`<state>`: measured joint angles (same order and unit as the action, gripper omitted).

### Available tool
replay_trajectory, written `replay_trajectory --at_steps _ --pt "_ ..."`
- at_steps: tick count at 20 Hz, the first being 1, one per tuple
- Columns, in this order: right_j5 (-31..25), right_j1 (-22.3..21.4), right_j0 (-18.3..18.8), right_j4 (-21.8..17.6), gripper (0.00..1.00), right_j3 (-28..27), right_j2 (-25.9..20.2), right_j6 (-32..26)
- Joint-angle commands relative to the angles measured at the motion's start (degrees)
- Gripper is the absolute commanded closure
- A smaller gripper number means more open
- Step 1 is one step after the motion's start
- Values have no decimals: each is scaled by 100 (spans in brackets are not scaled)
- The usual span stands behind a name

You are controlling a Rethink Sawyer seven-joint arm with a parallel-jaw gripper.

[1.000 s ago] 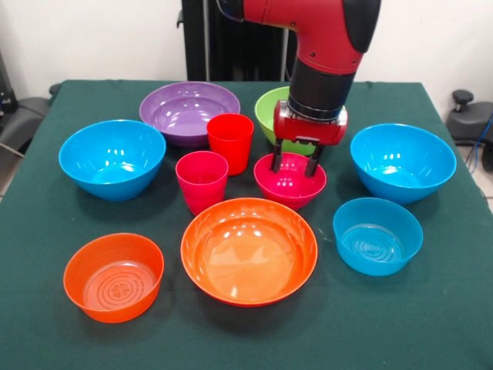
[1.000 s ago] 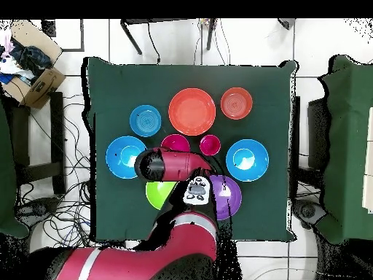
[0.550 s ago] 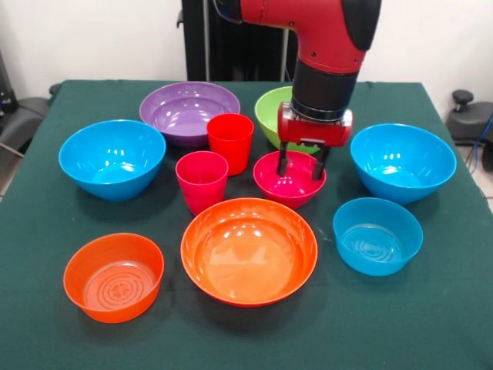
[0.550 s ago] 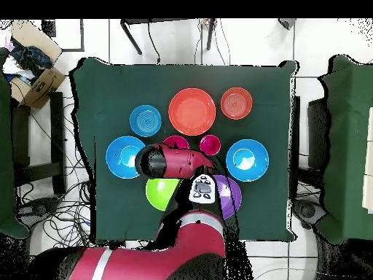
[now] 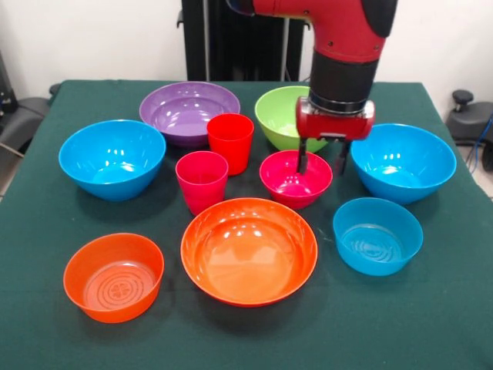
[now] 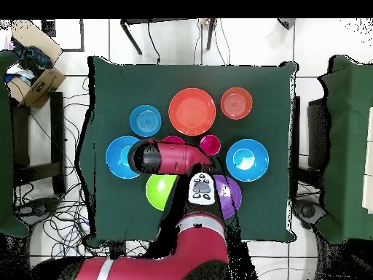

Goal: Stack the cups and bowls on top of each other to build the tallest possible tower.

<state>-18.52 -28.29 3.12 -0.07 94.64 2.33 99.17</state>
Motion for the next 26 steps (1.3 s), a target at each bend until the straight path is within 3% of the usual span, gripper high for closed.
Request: replay_trajectory --at_steps 1,10,17,26 --pt "-945 -184 -213 336 0 64 -666 794" --pt "-1093 -8 -663 552 0 -293 -452 970" --pt "-1125 -132 -585 553 0 -138 -519 685" --pt "-876 105 -670 532 0 -275 -425 790"
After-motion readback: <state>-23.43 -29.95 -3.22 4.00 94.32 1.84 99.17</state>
